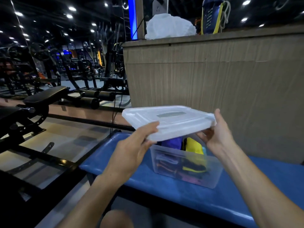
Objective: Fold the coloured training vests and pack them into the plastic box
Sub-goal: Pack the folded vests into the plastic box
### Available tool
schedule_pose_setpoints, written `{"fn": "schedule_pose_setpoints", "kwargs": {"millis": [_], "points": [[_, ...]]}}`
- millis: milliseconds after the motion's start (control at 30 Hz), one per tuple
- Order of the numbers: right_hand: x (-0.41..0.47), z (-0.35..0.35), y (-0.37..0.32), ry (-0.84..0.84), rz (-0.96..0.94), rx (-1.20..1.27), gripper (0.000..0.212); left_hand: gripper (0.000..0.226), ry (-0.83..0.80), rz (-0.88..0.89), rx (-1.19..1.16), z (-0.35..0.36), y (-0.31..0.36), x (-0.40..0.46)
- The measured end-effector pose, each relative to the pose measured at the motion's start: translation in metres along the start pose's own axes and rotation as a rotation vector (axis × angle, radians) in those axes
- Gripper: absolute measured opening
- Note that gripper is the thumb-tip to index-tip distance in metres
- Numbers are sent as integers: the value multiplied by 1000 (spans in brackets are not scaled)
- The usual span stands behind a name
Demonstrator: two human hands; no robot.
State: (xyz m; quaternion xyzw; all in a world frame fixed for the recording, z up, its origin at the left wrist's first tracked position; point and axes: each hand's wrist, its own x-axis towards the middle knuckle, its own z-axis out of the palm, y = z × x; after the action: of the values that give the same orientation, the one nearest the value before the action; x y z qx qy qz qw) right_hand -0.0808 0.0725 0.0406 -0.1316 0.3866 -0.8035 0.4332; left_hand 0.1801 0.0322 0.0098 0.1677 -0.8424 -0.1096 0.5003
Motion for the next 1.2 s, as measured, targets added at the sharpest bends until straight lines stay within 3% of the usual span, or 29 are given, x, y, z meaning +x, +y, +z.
{"fn": "schedule_pose_setpoints", "kwargs": {"millis": [100, 200, 300, 333, 400, 433, 533, 667, 733, 900, 1200], "points": [[11, -39, -9, 161, -85, -27, 24, 56, -218, -1, -34, 21, -17, -14], [19, -74, -15, 231, -198, -87, 45, 62, -413, -22, 129, 32, -51, -21], [9, -95, -13, 246, -262, -282, 44, 42, -457, 47, 346, 42, -77, -14], [7, -101, -10, 253, -274, -388, 41, 37, -461, -4, 400, 45, -82, -9], [-1, -109, -4, 268, -330, -593, 36, 43, -486, 32, 445, 49, -89, -6], [-5, -110, -2, 263, -363, -690, 38, 59, -445, -100, 376, 51, -90, -3], [-11, -112, -1, 227, -369, -1069, 56, 86, -374, -187, 336, 54, -112, 3], [-13, -106, -7, 217, -278, -1651, 68, 54, -376, -220, 370, 59, -126, 15], [-13, -100, -11, 189, -231, -1818, 73, 46, -408, -238, 365, 59, -131, 18], [-18, -100, -16, 114, -133, -2060, 70, 46, -340, -196, 249, 53, -126, -1], [15, -94, -17, 97, -126, -2084, 64, 46, -275, -310, 124, 61, -132, -5]]}}
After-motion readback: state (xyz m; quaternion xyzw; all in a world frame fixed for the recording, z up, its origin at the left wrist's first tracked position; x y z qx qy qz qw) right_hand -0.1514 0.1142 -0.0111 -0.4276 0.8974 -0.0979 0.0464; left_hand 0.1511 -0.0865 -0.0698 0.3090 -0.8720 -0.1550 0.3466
